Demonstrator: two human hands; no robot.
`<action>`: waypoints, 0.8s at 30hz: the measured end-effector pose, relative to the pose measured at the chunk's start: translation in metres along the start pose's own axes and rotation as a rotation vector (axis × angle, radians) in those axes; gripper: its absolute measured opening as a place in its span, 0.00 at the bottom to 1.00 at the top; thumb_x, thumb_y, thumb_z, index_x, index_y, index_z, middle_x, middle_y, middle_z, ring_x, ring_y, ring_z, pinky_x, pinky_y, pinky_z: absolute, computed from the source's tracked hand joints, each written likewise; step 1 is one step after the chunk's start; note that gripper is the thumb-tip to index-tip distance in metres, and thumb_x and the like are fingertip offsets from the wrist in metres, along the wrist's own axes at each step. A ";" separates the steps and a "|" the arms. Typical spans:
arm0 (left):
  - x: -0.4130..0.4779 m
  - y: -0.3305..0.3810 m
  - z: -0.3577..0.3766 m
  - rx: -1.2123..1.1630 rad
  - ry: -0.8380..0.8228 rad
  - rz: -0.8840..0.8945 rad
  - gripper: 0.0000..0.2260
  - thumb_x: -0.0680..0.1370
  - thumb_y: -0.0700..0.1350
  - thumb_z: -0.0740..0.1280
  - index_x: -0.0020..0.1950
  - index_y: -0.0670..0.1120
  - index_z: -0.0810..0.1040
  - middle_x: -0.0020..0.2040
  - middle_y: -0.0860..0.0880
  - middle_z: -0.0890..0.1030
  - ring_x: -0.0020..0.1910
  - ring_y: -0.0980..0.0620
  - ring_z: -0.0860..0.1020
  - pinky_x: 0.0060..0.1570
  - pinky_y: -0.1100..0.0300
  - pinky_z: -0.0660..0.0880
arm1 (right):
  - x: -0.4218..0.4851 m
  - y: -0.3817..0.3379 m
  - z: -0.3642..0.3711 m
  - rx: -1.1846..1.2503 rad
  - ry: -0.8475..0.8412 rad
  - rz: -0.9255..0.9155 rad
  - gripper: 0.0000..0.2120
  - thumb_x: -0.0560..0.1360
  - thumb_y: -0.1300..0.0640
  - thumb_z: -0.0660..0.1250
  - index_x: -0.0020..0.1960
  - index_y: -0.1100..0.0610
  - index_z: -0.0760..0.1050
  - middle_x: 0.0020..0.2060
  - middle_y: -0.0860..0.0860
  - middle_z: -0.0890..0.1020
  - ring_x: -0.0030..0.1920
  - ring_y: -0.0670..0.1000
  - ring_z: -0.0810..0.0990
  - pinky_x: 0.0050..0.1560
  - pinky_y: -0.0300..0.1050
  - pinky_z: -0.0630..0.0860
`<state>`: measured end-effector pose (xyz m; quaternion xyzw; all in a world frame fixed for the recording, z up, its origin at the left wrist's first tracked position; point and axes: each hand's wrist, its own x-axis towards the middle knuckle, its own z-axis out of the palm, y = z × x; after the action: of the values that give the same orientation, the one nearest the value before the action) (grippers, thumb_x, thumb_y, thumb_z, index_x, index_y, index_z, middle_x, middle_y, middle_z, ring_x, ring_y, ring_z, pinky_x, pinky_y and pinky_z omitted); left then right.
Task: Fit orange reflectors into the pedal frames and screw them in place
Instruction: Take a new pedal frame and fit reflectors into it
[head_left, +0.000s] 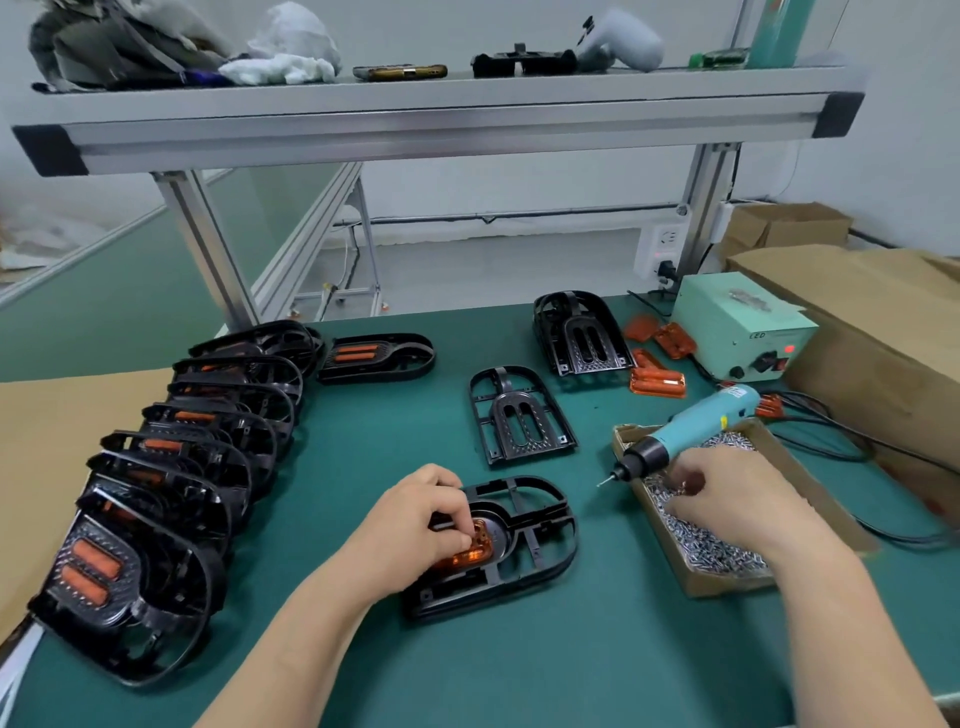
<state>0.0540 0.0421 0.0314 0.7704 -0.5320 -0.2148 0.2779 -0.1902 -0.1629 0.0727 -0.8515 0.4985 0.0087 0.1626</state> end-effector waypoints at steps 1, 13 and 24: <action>0.000 0.001 0.001 -0.006 -0.003 0.002 0.15 0.73 0.43 0.75 0.33 0.61 0.79 0.55 0.64 0.73 0.55 0.64 0.73 0.54 0.66 0.66 | 0.001 0.000 0.000 0.016 0.002 -0.003 0.07 0.72 0.53 0.74 0.42 0.45 0.77 0.45 0.46 0.80 0.50 0.51 0.77 0.45 0.42 0.69; 0.004 0.014 0.001 -0.006 -0.013 -0.010 0.14 0.73 0.45 0.74 0.37 0.65 0.79 0.58 0.66 0.72 0.60 0.61 0.71 0.59 0.61 0.66 | 0.003 0.007 0.006 0.166 0.196 -0.049 0.10 0.71 0.55 0.77 0.34 0.47 0.79 0.33 0.42 0.80 0.37 0.42 0.76 0.33 0.40 0.66; -0.001 0.036 0.001 -0.276 0.293 -0.021 0.09 0.74 0.43 0.73 0.40 0.59 0.83 0.49 0.62 0.81 0.52 0.62 0.78 0.53 0.69 0.70 | 0.001 0.008 0.007 0.217 0.170 -0.035 0.09 0.75 0.57 0.72 0.37 0.49 0.77 0.35 0.45 0.81 0.39 0.46 0.77 0.37 0.45 0.69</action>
<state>0.0276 0.0329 0.0543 0.7535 -0.4435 -0.1741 0.4530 -0.1961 -0.1653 0.0642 -0.8351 0.4935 -0.1204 0.2112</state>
